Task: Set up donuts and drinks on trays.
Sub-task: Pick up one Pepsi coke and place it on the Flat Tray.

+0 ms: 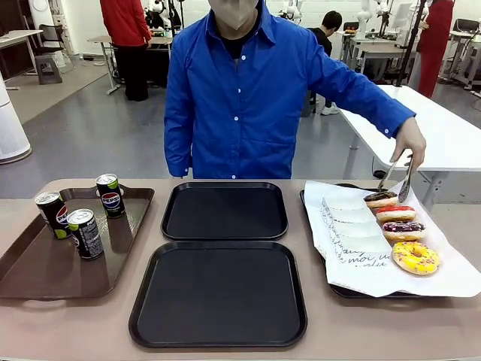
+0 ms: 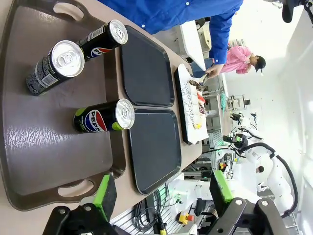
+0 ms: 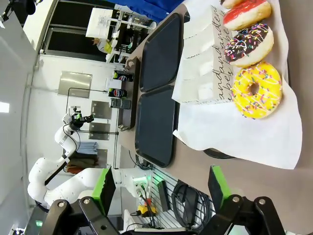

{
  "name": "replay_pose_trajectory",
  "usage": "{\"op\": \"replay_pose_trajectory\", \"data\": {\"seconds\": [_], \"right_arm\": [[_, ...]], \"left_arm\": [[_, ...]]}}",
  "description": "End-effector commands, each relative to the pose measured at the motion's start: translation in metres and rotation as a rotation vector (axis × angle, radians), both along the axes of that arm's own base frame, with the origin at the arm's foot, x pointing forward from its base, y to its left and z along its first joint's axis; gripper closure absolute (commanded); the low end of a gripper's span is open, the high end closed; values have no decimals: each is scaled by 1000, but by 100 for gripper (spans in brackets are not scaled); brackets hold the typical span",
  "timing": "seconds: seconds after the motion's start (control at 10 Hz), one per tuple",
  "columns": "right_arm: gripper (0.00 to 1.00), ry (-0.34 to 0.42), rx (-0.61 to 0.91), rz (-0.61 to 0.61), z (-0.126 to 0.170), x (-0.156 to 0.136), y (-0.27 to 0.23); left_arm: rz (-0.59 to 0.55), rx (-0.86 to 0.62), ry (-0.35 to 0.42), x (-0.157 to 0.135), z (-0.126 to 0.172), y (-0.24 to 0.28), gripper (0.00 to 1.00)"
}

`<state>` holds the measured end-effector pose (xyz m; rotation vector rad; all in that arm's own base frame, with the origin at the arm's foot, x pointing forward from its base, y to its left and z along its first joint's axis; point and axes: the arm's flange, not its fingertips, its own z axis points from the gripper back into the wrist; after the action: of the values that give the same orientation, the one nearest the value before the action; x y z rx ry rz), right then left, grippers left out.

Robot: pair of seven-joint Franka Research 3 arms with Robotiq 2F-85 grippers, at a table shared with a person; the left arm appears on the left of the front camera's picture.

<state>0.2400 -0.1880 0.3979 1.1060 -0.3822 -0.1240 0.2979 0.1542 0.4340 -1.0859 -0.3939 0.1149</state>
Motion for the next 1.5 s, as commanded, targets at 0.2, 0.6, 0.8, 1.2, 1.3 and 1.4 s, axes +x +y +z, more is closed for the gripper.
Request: {"op": "replay_pose_trajectory", "data": {"seconds": [0.2,0.6,0.8,1.2,1.3,1.4], "right_arm": [[0,-14,12,2,-1,1,0],[0,-14,12,2,-1,1,0],[0,-14,12,2,-1,1,0],[0,-14,12,2,-1,1,0],[0,-14,12,2,-1,1,0],[0,-14,12,2,-1,1,0]], "left_arm": [[12,130,2,44,17,-32,0],[-94,587,-10,70,50,-115,0],[-185,789,-2,67,48,-160,0],[-204,980,-2,52,48,-208,0],[-178,1070,-19,52,48,-213,0],[-166,1126,-31,56,47,-216,0]]}}
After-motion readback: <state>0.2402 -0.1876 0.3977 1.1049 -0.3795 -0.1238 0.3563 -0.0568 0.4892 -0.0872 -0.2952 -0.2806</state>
